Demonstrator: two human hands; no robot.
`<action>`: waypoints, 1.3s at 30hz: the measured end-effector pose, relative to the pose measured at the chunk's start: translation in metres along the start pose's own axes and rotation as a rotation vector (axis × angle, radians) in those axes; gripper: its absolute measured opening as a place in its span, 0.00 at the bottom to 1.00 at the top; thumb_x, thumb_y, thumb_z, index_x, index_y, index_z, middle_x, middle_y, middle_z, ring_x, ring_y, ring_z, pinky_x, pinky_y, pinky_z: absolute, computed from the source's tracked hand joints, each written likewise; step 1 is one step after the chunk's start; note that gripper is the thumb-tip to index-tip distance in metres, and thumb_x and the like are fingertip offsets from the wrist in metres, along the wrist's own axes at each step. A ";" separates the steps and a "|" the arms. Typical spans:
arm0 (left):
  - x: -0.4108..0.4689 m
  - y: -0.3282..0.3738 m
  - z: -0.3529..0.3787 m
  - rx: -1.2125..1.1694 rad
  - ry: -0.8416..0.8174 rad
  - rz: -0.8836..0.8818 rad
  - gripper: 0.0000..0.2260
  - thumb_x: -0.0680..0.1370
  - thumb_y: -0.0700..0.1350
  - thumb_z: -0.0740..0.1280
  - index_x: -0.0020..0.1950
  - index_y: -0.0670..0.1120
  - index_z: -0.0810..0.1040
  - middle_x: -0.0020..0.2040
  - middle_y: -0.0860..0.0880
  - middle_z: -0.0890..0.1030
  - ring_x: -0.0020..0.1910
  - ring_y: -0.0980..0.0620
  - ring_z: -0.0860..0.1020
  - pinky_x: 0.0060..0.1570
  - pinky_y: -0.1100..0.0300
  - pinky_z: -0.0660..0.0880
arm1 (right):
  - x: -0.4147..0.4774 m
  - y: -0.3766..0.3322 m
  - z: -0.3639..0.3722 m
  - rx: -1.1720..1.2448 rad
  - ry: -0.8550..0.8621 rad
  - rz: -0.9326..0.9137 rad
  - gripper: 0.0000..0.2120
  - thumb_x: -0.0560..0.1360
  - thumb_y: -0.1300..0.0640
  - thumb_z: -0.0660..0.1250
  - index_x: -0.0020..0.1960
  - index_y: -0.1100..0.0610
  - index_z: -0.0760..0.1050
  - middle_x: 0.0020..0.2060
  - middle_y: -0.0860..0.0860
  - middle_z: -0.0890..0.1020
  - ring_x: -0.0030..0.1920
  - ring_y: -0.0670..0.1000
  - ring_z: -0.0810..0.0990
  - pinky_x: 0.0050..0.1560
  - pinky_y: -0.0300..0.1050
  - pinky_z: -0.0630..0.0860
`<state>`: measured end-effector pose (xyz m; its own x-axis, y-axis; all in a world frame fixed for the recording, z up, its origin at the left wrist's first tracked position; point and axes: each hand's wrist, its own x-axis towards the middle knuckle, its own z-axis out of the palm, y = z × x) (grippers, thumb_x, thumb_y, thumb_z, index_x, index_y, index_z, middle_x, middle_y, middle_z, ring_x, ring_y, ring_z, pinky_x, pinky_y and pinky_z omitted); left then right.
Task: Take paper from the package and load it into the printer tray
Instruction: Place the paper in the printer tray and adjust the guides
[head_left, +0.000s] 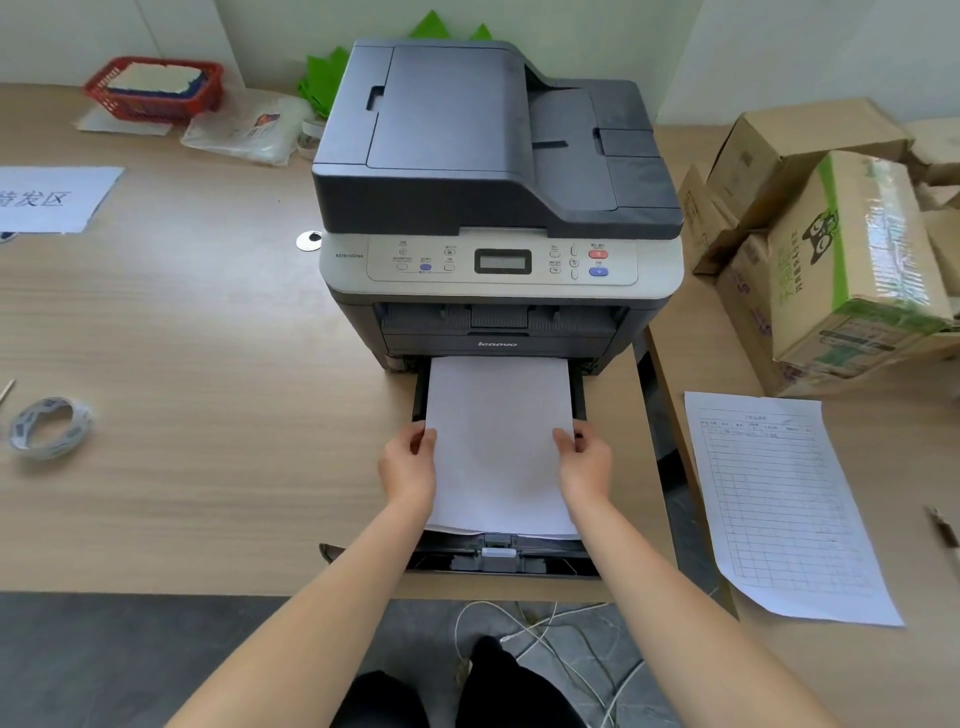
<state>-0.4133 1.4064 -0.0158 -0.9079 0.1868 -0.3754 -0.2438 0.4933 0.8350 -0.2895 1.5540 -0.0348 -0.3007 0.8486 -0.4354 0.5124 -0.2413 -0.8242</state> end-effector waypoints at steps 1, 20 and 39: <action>-0.001 0.000 0.001 0.001 0.003 0.028 0.13 0.79 0.43 0.64 0.62 0.43 0.77 0.53 0.45 0.80 0.49 0.48 0.77 0.49 0.60 0.69 | -0.002 -0.002 0.001 -0.017 -0.004 -0.025 0.19 0.80 0.54 0.63 0.69 0.59 0.71 0.64 0.58 0.78 0.65 0.59 0.76 0.62 0.52 0.73; 0.007 -0.037 -0.042 0.716 -0.546 0.421 0.52 0.63 0.47 0.79 0.75 0.63 0.47 0.77 0.53 0.44 0.75 0.42 0.51 0.71 0.47 0.58 | -0.023 0.025 -0.038 -0.796 -0.324 -0.388 0.54 0.66 0.49 0.78 0.79 0.49 0.46 0.76 0.47 0.51 0.75 0.53 0.55 0.70 0.57 0.68; 0.004 -0.034 -0.072 0.526 -0.306 0.280 0.08 0.76 0.40 0.65 0.54 0.51 0.74 0.51 0.48 0.80 0.43 0.48 0.80 0.45 0.52 0.80 | -0.027 -0.018 -0.070 -0.568 -0.325 0.058 0.18 0.79 0.64 0.57 0.67 0.60 0.72 0.64 0.57 0.78 0.62 0.57 0.77 0.65 0.52 0.74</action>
<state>-0.4328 1.3293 -0.0168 -0.7559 0.5627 -0.3346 0.2564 0.7248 0.6395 -0.2344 1.5684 0.0170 -0.4419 0.6351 -0.6336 0.8533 0.0795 -0.5154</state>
